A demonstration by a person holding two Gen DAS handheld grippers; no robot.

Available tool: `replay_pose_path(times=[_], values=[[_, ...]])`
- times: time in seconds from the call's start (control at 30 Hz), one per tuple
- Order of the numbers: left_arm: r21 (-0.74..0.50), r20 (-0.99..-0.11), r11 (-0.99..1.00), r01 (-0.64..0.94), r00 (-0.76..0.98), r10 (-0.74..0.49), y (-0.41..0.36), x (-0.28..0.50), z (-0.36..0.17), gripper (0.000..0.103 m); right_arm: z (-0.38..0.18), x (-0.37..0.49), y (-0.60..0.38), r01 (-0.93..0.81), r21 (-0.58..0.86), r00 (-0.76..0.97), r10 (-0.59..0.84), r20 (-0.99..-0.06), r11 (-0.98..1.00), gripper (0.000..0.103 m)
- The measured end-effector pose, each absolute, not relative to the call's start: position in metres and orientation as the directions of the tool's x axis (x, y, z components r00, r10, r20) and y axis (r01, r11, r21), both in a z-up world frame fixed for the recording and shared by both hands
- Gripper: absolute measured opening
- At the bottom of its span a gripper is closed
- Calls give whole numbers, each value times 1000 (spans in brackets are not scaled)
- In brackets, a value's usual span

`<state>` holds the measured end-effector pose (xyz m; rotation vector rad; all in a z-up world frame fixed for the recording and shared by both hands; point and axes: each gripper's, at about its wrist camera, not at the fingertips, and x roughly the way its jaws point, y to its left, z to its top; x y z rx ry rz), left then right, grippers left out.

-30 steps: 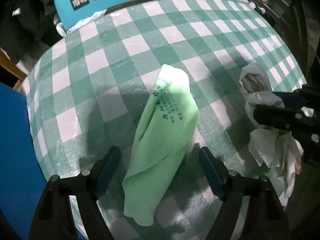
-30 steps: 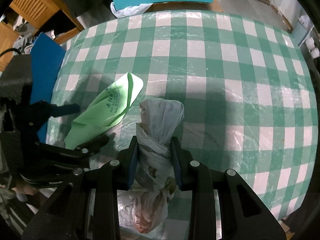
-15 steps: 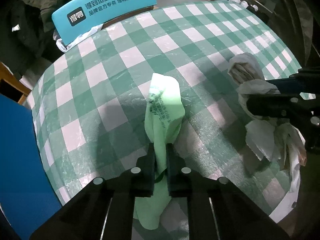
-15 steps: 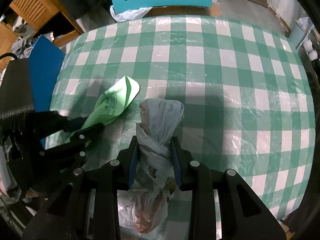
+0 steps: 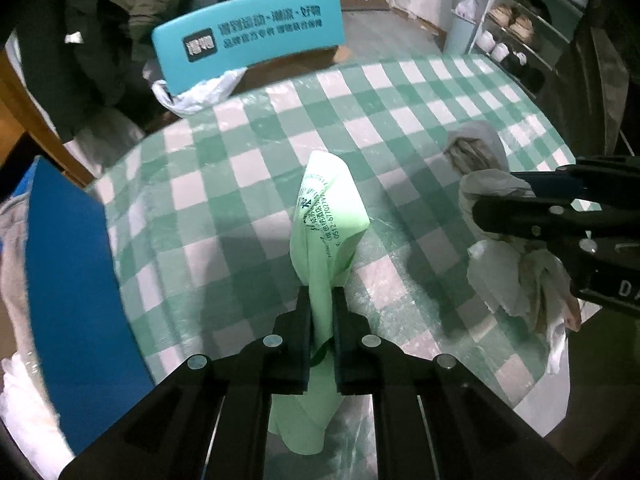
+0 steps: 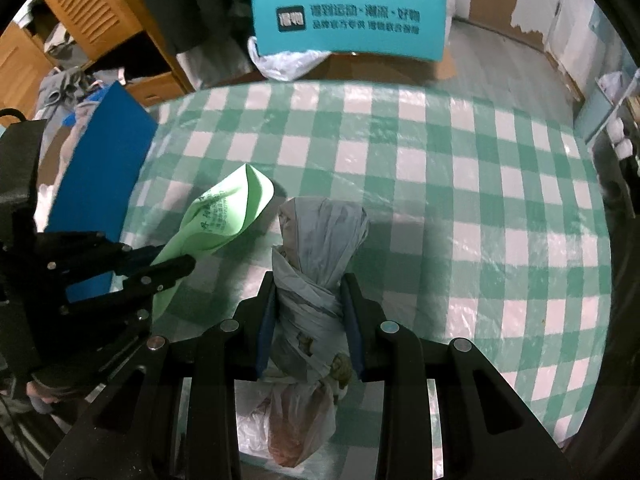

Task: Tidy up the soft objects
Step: 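Lift and carry the bag in the right tool and the green cloth in the left tool to the box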

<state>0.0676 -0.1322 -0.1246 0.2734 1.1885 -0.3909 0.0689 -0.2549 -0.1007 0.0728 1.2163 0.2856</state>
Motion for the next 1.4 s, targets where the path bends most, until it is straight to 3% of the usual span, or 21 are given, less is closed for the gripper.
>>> replay_pose_path(times=[0.8,1.4], values=[[-25,-871,957,289,464,-163,-48,51,-45,8,-18,76,-185,-323,247,430,375,-821,914,29],[-40,-841,986,164,527,-121,21,45,-23,8,2,86,-115,-428,256,409,438,-801,867,29]])
